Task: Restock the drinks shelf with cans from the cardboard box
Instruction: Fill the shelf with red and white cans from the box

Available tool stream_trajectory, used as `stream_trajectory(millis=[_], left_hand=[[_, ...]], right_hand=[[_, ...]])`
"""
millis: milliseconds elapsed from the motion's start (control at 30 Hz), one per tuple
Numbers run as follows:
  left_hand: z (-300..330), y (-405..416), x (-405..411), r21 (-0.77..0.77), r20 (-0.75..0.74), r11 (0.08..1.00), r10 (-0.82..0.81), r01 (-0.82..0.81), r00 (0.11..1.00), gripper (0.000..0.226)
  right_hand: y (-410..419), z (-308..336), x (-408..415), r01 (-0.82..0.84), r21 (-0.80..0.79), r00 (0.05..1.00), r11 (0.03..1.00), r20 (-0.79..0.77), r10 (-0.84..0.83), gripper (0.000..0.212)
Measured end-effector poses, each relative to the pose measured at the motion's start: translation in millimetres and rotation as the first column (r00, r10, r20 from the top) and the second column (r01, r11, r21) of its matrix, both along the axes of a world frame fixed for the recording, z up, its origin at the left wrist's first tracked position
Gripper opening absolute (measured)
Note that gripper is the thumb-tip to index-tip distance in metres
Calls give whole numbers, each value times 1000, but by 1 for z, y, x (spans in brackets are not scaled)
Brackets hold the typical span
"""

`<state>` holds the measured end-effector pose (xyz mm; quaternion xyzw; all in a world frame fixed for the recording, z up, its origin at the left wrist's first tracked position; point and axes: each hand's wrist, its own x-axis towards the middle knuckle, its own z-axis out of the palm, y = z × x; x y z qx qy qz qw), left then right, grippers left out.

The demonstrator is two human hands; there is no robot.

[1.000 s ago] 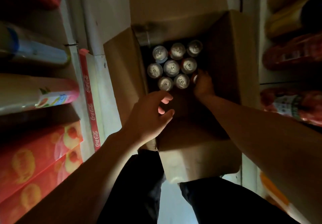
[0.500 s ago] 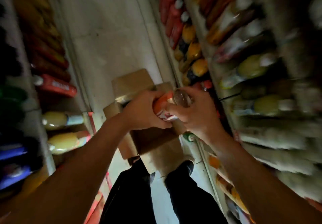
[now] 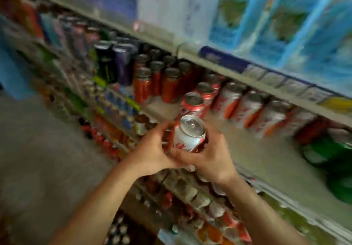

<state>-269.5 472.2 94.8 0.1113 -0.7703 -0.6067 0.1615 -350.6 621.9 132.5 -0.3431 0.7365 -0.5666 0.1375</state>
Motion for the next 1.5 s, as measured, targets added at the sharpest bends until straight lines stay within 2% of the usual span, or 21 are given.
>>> stream_trajectory(millis=[67,167,300,367,433,500,600,667,767,867,1100,1300,1500], left_hand=[[20,26,-30,-106,-25,989,-106,102,994,82],[33,63,-69,-75,-67,979,-193,188,979,69],[27,111,-109,-164,-115,969,-204,184,972,37],[19,131,-125,-180,-73,967,-196,180,978,22],[8,144,-138,-261,-13,939,-237,225,971,34],[2,152,-144,-253,38,916,-311,310,950,50],[-4,145,-154,-487,154,787,-350,379,924,72],[-6,134,-160,-623,242,693,-270,363,932,83],[-5,125,-163,-725,372,559,-173,402,912,82],[3,122,-171,-755,483,435,-138,491,865,80],[4,118,-182,-742,507,421,-155,521,848,88],[2,116,-182,-738,503,436,-152,515,851,87],[0,116,-178,-733,521,428,-146,529,841,87]], right_hand=[[29,17,-13,104,-32,994,994,-25,-105,55],[67,25,-31,254,-58,966,965,-39,-257,57],[112,14,-47,465,-25,882,885,-71,-465,79],[131,3,-57,563,35,823,826,-118,-556,70],[145,-8,-67,616,62,784,785,-139,-605,57],[156,-15,-75,642,63,764,764,-141,-630,50],[166,-22,-92,679,87,733,729,-136,-666,55],[169,-25,-103,701,90,713,708,-116,-691,53],[171,-27,-117,717,66,697,694,-61,-714,49],[169,-32,-128,732,70,681,678,-70,-728,44],[162,-46,-137,776,95,630,624,-65,-774,72],[158,-61,-148,789,119,611,603,-44,-791,61],[153,-58,-155,758,195,640,622,-43,-767,57]])
